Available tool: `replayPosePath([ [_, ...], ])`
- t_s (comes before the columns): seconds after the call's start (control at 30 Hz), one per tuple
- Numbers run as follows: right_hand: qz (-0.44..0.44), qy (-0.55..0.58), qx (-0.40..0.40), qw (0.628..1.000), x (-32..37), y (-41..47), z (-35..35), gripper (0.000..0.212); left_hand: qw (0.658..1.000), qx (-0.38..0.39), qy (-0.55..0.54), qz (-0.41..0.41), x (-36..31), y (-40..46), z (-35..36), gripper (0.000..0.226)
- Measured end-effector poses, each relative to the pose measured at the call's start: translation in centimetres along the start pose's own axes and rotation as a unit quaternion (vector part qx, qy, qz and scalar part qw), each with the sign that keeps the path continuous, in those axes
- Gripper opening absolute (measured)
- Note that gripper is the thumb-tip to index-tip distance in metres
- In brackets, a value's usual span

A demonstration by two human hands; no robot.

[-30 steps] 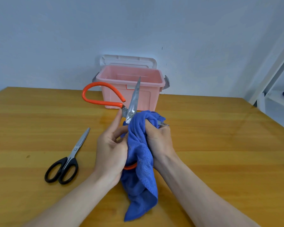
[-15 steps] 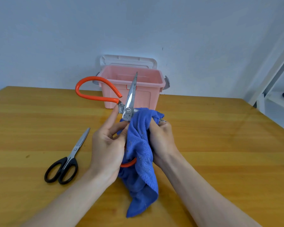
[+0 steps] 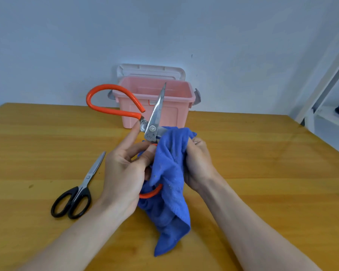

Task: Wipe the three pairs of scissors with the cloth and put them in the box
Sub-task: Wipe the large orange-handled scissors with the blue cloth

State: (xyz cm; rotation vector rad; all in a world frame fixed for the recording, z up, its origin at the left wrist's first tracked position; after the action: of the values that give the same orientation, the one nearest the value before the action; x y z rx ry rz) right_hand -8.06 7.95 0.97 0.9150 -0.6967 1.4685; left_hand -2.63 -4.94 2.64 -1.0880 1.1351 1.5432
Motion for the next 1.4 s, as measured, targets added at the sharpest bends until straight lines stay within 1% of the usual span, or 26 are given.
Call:
replayPosePath([
  [0.03, -0.006, -0.013, -0.007, 1.0, 0.0, -0.1, 0.0, 0.014, 1.0, -0.005, 0.014, 0.007, 0.0, 0.1, -0.2, 0.063],
  [0.13, -0.026, -0.057, -0.073, 0.995, -0.2, 0.0, -0.3, 0.009, 0.998, -0.024, 0.056, 0.034, -0.1, 0.5, -0.8, 0.06],
  [0.2, -0.032, -0.066, -0.09, 0.993, 0.0, 0.0, -0.6, 0.01, 0.996, -0.025, 0.078, 0.045, -0.1, 0.5, -1.0, 0.059],
  [0.3, -0.032, -0.099, -0.072, 0.992, 0.5, 0.0, -0.8, 0.017, 0.992, -0.011, 0.109, 0.056, 0.0, 0.5, -1.1, 0.058],
  [0.37, -0.05, -0.132, -0.064, 0.988, 1.3, -0.1, -0.8, 0.019, 0.991, -0.002, 0.119, 0.062, -0.2, 0.4, -1.0, 0.058],
  [0.43, -0.083, -0.17, -0.035, 0.981, 2.1, -0.3, -0.8, 0.022, 0.994, -0.003, 0.098, 0.051, -0.1, 0.6, -1.0, 0.057],
  [0.47, -0.096, -0.183, -0.011, 0.978, 2.4, -0.4, -0.6, 0.016, 0.996, -0.002, 0.082, 0.04, -0.1, 0.8, -1.2, 0.057],
  [0.5, -0.103, -0.186, 0.009, 0.977, 2.7, -0.5, -0.4, 0.017, 0.997, -0.001, 0.073, 0.032, -0.1, 1.0, -1.3, 0.058],
  [0.53, -0.104, -0.185, 0.022, 0.977, 2.8, -0.5, -0.4, 0.024, 0.997, 0.003, 0.075, 0.029, -0.1, 1.2, -1.4, 0.057],
  [0.6, -0.089, -0.187, 0.058, 0.977, 2.7, -0.3, -0.3, 0.026, 0.995, 0.012, 0.09, 0.03, 0.0, 1.6, -1.8, 0.052],
  [0.67, -0.067, -0.201, 0.085, 0.974, 2.5, -0.2, -0.3, 0.034, 0.994, 0.019, 0.101, 0.035, 0.0, 1.8, -1.9, 0.051],
  [0.73, -0.067, -0.238, 0.082, 0.965, 2.4, -0.2, -0.4, 0.04, 0.991, 0.02, 0.12, 0.051, -0.2, 1.6, -1.7, 0.052],
  [0.77, -0.079, -0.262, 0.071, 0.959, 2.4, -0.3, -0.5, 0.036, 0.99, 0.02, 0.129, 0.061, -0.3, 1.5, -1.6, 0.055],
  [0.8, -0.09, -0.279, 0.054, 0.955, 2.5, -0.5, -0.5, 0.026, 0.988, 0.021, 0.136, 0.072, -0.4, 1.3, -1.5, 0.058],
  [0.83, -0.102, -0.287, 0.04, 0.952, 2.4, -0.7, -0.5, 0.02, 0.986, 0.021, 0.143, 0.082, -0.3, 1.1, -1.4, 0.06],
  [0.9, -0.127, -0.293, 0.019, 0.947, 2.2, -0.9, -0.4, 0.038, 0.984, 0.028, 0.147, 0.093, -0.3, 1.0, -1.3, 0.061],
  [0.97, -0.145, -0.301, 0.02, 0.942, 2.0, -1.0, -0.2, 0.044, 0.986, 0.032, 0.139, 0.089, -0.3, 1.1, -1.4, 0.061],
  [1.03, -0.146, -0.307, 0.03, 0.94, 2.1, -1.1, 0.0, 0.039, 0.989, 0.042, 0.121, 0.071, -0.4, 1.2, -1.3, 0.059],
  [1.13, -0.113, -0.293, 0.066, 0.947, 1.9, -0.8, -0.2, 0.028, 0.991, 0.049, 0.111, 0.056, -0.7, 1.5, -1.7, 0.059],
  [1.3, -0.045, -0.307, 0.158, 0.937, 2.1, -0.7, -1.0, 0.02, 0.978, 0.063, 0.188, 0.073, -0.8, 1.6, -2.0, 0.061],
  [1.37, -0.051, -0.304, 0.166, 0.937, 2.0, -1.0, -0.7, 0.02, 0.969, 0.066, 0.222, 0.089, -0.8, 1.7, -2.0, 0.062],
  [1.4, -0.062, -0.304, 0.157, 0.937, 1.8, -1.2, -0.5, 0.021, 0.965, 0.068, 0.236, 0.094, -0.8, 1.7, -1.9, 0.062],
])
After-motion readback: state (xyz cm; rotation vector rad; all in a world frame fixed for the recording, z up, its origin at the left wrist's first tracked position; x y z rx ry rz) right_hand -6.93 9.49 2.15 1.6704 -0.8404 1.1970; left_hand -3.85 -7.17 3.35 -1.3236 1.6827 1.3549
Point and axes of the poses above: each hand's wrist, its own y-axis towards the middle knuckle, its own z-axis out of the palm, x = y × z, the point moved 5 cm from there along y, towards the middle knuckle, and after that the axes turned 8 degrees about y, right-handed, at the moved point
